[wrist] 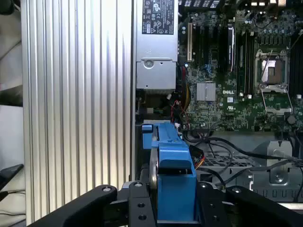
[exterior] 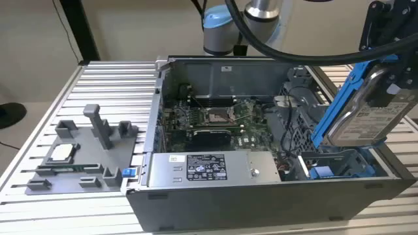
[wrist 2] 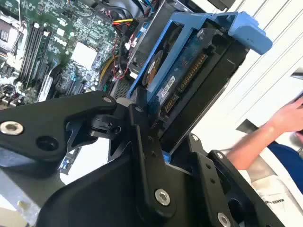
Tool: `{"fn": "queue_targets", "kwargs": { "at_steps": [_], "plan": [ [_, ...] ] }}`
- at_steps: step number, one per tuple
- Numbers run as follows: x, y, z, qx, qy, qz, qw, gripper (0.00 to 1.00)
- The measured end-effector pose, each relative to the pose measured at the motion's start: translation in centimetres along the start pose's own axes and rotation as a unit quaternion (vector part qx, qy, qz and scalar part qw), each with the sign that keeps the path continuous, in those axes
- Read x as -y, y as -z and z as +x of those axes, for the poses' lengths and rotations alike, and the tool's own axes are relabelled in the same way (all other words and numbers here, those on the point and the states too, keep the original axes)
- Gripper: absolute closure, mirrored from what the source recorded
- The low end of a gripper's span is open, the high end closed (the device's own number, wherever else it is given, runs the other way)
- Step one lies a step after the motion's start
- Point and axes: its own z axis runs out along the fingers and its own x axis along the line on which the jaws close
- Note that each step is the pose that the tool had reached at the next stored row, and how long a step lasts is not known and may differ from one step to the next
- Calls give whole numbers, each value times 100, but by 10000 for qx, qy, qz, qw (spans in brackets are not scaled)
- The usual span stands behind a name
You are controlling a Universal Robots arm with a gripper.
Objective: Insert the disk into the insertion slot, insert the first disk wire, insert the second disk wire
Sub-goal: 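Insert the disk into the insertion slot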
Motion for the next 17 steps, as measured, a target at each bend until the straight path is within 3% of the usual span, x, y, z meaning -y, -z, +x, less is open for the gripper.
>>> {"fn": "queue_targets", "kwargs": {
  "at_steps": [10,17],
  "plan": [
    [1,-15,2,-1,0,7,10000,100],
    [4,-81,32,4,0,26,10000,100]
  ]
}}
